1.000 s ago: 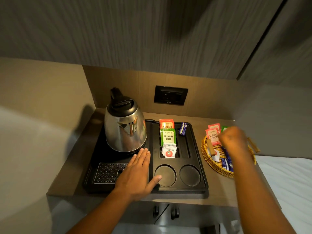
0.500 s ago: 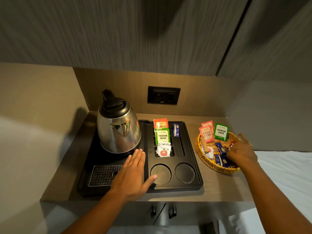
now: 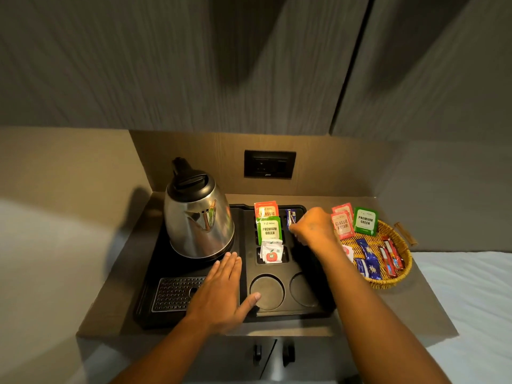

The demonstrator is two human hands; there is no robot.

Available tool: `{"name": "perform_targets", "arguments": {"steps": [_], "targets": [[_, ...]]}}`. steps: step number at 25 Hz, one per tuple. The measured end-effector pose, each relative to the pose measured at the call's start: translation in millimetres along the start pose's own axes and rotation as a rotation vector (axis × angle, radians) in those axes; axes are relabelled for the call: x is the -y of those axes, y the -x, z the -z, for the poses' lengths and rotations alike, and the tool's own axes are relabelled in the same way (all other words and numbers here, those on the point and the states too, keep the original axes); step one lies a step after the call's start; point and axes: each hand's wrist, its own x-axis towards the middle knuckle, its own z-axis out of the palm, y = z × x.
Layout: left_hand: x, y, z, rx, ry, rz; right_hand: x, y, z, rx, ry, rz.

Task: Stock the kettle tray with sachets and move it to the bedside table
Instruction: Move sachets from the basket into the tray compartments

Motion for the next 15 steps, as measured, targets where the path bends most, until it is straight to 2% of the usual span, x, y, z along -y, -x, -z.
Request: {"name": "perform_targets", "arguments": {"steps": [4, 9, 10, 12, 14, 15], "targets": [[0, 1, -2, 0.010, -0.023, 0.002, -4, -2, -18, 0.028, 0.066, -0.023], [-1, 1, -1, -0.022, 0.042, 0.002, -32, 14, -3, -0.099, 0.119, -0.001], [0, 4, -1, -0.055, 0.089, 0.013, -37, 20, -3, -0.110, 0.175, 0.003], [9, 12, 1, -0.239, 0.200, 0.086, -45, 30, -7, -0.092, 0.311, 0.040], [36, 18, 9, -0.445, 0.202, 0.172, -48, 33, -14, -0.045, 0.393, 0.061], [56, 20, 15, -0.493, 0.168, 0.253, -49, 31, -17, -0.022, 0.404, 0.061]]}}
